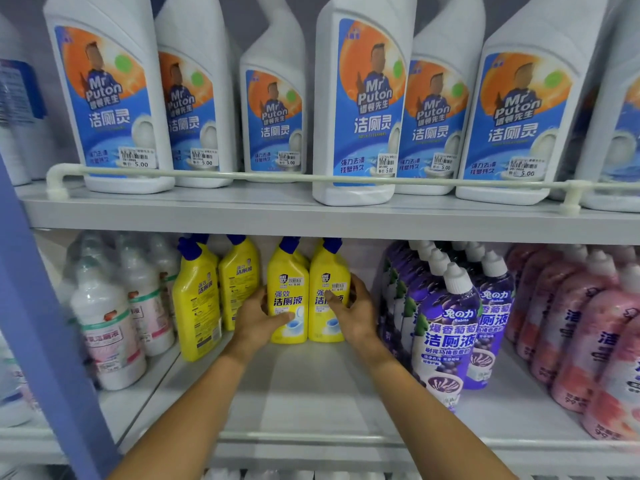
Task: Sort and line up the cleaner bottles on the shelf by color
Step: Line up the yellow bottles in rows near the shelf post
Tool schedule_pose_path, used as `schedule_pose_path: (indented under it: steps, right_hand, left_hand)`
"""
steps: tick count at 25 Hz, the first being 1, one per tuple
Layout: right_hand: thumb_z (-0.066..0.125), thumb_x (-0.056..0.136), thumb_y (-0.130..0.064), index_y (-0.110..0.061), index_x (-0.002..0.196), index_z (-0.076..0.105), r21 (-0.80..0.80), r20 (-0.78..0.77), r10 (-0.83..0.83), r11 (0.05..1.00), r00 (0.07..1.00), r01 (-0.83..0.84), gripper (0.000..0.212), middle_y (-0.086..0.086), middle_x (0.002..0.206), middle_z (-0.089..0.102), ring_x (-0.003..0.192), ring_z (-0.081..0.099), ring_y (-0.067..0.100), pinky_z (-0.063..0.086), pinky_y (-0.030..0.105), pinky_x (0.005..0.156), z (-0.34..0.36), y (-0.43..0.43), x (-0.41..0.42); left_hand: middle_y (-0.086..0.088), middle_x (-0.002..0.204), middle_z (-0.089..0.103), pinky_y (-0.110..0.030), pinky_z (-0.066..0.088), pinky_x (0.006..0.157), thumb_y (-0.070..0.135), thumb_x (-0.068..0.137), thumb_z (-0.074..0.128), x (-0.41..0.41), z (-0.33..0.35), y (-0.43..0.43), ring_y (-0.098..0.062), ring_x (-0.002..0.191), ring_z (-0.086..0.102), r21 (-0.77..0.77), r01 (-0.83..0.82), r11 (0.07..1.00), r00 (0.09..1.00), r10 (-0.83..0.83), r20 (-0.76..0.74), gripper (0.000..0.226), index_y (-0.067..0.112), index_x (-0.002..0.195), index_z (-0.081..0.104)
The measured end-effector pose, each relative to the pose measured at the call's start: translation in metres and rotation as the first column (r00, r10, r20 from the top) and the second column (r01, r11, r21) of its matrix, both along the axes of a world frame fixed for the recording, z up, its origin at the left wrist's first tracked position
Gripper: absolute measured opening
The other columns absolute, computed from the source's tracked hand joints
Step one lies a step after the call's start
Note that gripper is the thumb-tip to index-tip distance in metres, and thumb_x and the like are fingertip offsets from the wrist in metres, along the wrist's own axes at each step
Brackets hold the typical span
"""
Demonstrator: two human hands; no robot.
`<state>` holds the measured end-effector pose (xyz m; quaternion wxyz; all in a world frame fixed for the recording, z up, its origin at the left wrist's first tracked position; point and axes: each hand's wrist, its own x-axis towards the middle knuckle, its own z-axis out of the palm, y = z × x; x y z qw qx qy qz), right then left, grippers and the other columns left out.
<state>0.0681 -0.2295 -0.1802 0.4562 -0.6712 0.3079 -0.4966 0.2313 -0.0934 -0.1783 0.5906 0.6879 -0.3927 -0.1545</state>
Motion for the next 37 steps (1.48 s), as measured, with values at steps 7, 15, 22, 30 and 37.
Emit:
schedule_pose_path:
  steps: [7, 15, 22, 30, 37]
  right_hand:
    - [0.081, 0.085, -0.027, -0.022, 0.118, 0.065, -0.035, -0.006, -0.011, 0.999, 1.0, 0.01, 0.037, -0.001, 0.106, 0.076, 0.095, 0.074, 0.013, 0.062, 0.037, 0.085, -0.004, 0.006, 0.003]
    - [0.082, 0.085, -0.005, -0.019, 0.115, 0.059, 0.035, -0.039, 0.068, 0.997, 0.997, -0.066, 0.04, -0.007, 0.1, 0.071, 0.084, 0.069, -0.01, 0.055, 0.012, 0.073, 0.013, 0.004, -0.012]
    - [0.089, 0.069, -0.024, -0.023, 0.112, 0.063, 0.163, 0.072, -0.08, 0.984, 0.994, 0.068, 0.05, 0.003, 0.11, 0.075, 0.095, 0.074, 0.018, 0.061, 0.042, 0.089, -0.005, 0.063, 0.0]
    - [0.087, 0.078, -0.009, -0.019, 0.138, 0.052, 0.312, 0.329, 0.273, 0.872, 0.904, -0.377, 0.07, -0.001, 0.133, 0.059, 0.123, 0.063, 0.025, 0.054, 0.043, 0.102, 0.04, 0.15, 0.076]
    - [0.081, 0.083, -0.015, -0.01, 0.13, 0.058, -0.08, 0.032, 0.246, 0.967, 0.969, -0.243, 0.052, -0.007, 0.115, 0.062, 0.105, 0.059, 0.001, 0.04, 0.0, 0.083, 0.113, 0.123, 0.141]
  left_hand:
    - [-0.005, 0.117, 0.078, -0.054, 0.06, 0.097, 0.04, 0.061, 0.088, 0.004, -0.017, 0.003, -0.024, 0.108, 0.076, -0.068, 0.043, 0.997, 0.999, -0.044, -0.004, 0.075, 0.013, 0.128, 0.066]
    - [-0.021, 0.119, 0.075, -0.044, 0.064, 0.087, -0.002, 0.084, 0.082, -0.004, 0.002, 0.026, -0.018, 0.092, 0.076, -0.012, 0.04, 0.999, 0.989, -0.042, -0.145, 0.036, 0.009, 0.116, 0.07]
    - [-0.014, 0.12, 0.069, -0.038, 0.058, 0.082, 0.011, 0.076, 0.09, 0.001, 0.027, 0.091, -0.024, 0.1, 0.068, -0.18, -0.222, 0.958, 0.94, 0.162, -0.299, 0.061, 0.006, 0.13, 0.063]
    - [-0.001, 0.112, 0.07, -0.014, 0.056, 0.083, -0.003, 0.084, 0.08, 0.02, 0.038, 0.138, 0.003, 0.091, 0.068, -0.275, -0.523, 0.807, 0.841, 0.434, -0.324, 0.049, 0.002, 0.129, 0.062]
    - [-0.005, 0.115, 0.072, -0.041, 0.058, 0.095, 0.013, 0.07, 0.086, 0.048, 0.056, 0.102, -0.025, 0.101, 0.071, -0.117, -0.475, 0.872, 0.879, 0.465, -0.103, 0.061, 0.011, 0.126, 0.062]
